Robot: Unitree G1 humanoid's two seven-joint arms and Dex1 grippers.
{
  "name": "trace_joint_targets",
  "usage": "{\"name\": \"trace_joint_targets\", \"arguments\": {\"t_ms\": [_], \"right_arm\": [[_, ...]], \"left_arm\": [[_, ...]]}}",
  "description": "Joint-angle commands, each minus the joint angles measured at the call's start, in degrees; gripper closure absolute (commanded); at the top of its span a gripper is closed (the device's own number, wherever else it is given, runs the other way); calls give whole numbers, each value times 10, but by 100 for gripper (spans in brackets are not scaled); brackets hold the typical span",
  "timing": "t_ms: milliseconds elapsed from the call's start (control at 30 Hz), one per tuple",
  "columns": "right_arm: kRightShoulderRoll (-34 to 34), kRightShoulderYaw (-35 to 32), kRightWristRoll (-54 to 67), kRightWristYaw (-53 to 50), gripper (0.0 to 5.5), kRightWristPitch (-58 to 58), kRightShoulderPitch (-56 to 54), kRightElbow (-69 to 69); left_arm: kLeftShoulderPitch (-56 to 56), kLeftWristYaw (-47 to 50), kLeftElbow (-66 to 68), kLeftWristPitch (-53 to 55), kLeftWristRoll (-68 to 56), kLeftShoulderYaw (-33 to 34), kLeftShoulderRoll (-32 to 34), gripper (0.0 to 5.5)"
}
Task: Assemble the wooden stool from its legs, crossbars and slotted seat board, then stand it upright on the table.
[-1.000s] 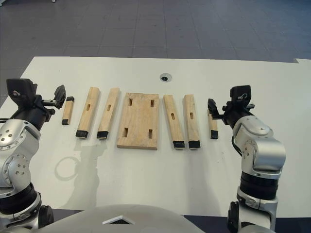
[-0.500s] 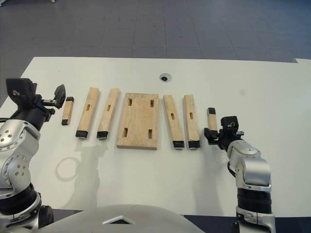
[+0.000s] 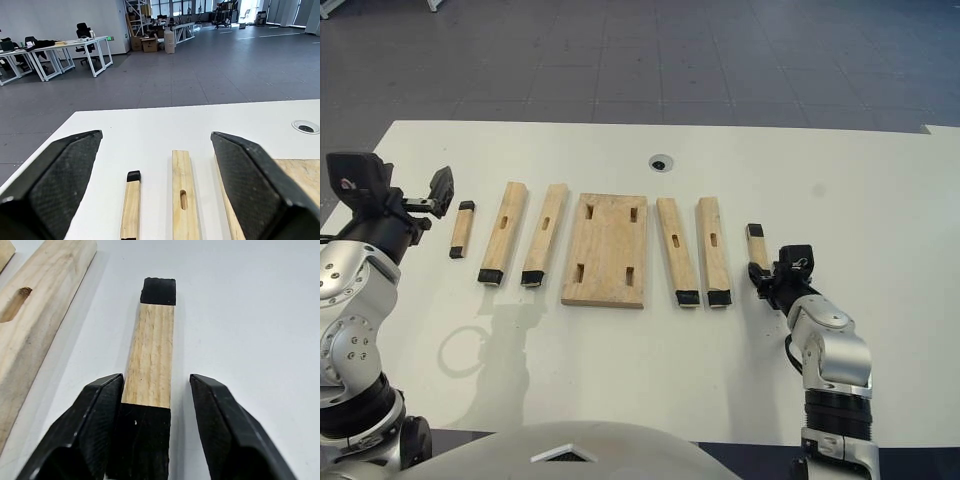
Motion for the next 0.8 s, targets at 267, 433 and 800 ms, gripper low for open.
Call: {"name": "trace_joint_targets", "arguments": {"t_ms": [267,433,800], "right_arm": [[-6,22,-23,-13,421,47,30,42],[-35,-42,2,-36,421,33,-135,42],[78,95,99,61,421,36,-370,-105]], "left_arm": [[2,1,-6,7,4,0,-19,148],[-27,-38,31,22,-34,17,-13,148],[-400,-37,311,259,-429,234,-183,148]]}}
